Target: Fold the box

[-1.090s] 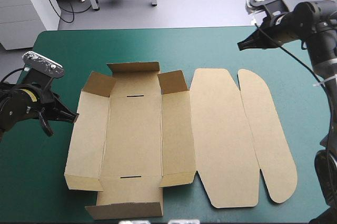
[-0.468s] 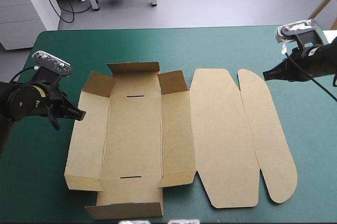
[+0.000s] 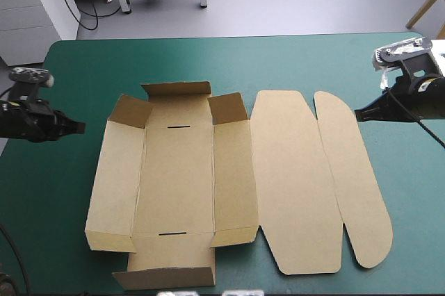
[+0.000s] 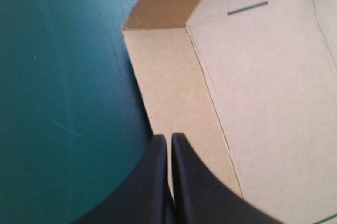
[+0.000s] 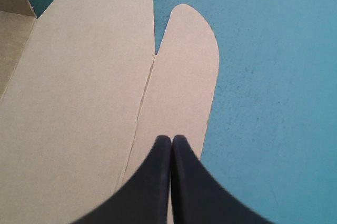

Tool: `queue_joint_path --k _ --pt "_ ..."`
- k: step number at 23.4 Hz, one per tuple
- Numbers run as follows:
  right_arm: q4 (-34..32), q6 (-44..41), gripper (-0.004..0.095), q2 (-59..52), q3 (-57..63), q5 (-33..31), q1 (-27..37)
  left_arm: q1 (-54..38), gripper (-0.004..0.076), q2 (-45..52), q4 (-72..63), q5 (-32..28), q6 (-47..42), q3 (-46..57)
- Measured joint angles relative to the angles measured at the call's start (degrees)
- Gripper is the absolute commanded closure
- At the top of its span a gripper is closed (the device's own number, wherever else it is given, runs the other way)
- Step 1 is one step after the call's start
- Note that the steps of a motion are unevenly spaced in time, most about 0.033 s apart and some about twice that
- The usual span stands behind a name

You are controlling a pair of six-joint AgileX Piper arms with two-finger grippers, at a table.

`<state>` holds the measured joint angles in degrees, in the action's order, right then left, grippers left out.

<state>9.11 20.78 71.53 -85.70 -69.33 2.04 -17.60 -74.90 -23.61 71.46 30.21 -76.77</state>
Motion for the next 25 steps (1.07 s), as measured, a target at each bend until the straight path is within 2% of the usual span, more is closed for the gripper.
queue_joint_path --k 3,7,9,11,13,14,17,19,25 --pt "-0.1 0.1 0.0927 -0.4 0.0 0.1 0.0 -13.0 0.0711 -0.1 -7.1 0.0 3.5 0.0" --pt "-0.8 0.1 0.0927 -0.4 0.0 0.1 0.0 -21.7 0.0708 -0.1 -12.8 0.0 2.5 0.0" --pt "-1.1 0.1 0.0927 -0.4 0.0 0.1 0.0 -24.2 0.0657 -0.1 -16.5 0.0 1.8 0.0" --pt "-1.1 0.1 0.0927 -0.4 0.0 0.1 0.0 -24.8 0.0546 -0.1 -18.5 0.0 1.6 0.0" --pt "-1.1 0.1 0.0927 -0.4 0.0 0.4 0.0 -24.8 0.0315 -0.1 -19.0 0.0 1.5 0.0" --pt "-1.1 0.1 0.0927 -0.4 0.0 0.4 0.0 -24.8 0.0237 -0.1 -19.2 0.0 1.4 0.0" --pt "-1.1 0.1 0.0927 -0.4 0.0 0.6 0.0 -24.8 0.0065 -0.1 -19.2 0.0 1.2 0.0" --pt "-1.1 0.1 0.0927 -0.4 0.1 0.6 0.0 -24.8 0.002 -0.1 -19.0 0.0 0.6 0.0" --pt "-1.1 0.1 0.0927 -0.4 0.3 1.2 0.0 -24.8 0.0015 -0.1 -15.8 0.0 -1.2 0.0"
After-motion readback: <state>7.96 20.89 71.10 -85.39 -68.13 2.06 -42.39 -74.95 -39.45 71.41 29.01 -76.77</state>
